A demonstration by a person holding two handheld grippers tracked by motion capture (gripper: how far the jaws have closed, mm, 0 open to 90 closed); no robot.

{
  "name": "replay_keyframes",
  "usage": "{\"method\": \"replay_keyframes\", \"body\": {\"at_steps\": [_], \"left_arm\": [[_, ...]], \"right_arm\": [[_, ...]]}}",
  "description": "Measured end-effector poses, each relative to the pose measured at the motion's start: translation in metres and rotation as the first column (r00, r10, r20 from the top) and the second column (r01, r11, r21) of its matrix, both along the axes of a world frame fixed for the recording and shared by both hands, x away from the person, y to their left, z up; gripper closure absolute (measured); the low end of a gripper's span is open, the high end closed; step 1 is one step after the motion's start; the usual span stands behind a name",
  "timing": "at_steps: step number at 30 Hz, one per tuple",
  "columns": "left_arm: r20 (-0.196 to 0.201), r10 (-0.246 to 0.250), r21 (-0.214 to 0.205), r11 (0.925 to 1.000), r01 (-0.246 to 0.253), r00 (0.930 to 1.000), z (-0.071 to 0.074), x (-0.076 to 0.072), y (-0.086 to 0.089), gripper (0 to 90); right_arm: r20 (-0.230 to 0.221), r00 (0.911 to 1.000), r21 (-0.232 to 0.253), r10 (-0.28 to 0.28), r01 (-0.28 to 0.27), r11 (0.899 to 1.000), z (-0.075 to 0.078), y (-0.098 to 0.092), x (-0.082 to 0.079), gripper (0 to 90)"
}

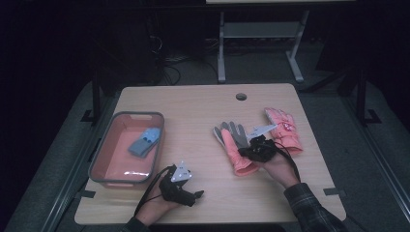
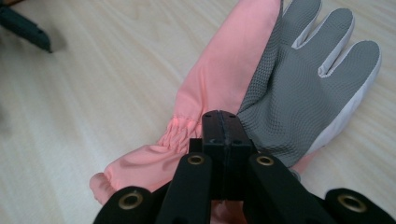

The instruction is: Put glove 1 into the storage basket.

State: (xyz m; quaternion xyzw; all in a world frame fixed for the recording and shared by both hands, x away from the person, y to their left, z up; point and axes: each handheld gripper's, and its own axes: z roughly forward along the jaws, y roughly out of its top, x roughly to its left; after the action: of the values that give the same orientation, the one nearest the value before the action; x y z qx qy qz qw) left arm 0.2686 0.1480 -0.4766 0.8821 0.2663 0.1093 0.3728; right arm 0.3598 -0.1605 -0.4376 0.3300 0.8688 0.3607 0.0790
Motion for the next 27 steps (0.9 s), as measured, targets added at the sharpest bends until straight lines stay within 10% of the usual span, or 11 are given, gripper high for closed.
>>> {"method": "replay_keyframes", "body": {"at_steps": [19, 27], "left_arm": [[0.0, 0.001, 0.001, 1.0, -0.001, 1.0, 0.0, 0.0, 0.0, 12.5], [0.001, 0.004, 0.003, 1.0, -0.004, 1.0, 0.0, 0.001, 0.0, 12.5]], "right_arm": [[-0.021, 0.9965, 0.024, 0.08, -0.08, 0.997, 0.001, -0.027, -0.069, 89.7], [0.023, 0.9997, 0.042, 0.008, -0.009, 0.999, 0.013, -0.025, -0.055, 89.6]]}}
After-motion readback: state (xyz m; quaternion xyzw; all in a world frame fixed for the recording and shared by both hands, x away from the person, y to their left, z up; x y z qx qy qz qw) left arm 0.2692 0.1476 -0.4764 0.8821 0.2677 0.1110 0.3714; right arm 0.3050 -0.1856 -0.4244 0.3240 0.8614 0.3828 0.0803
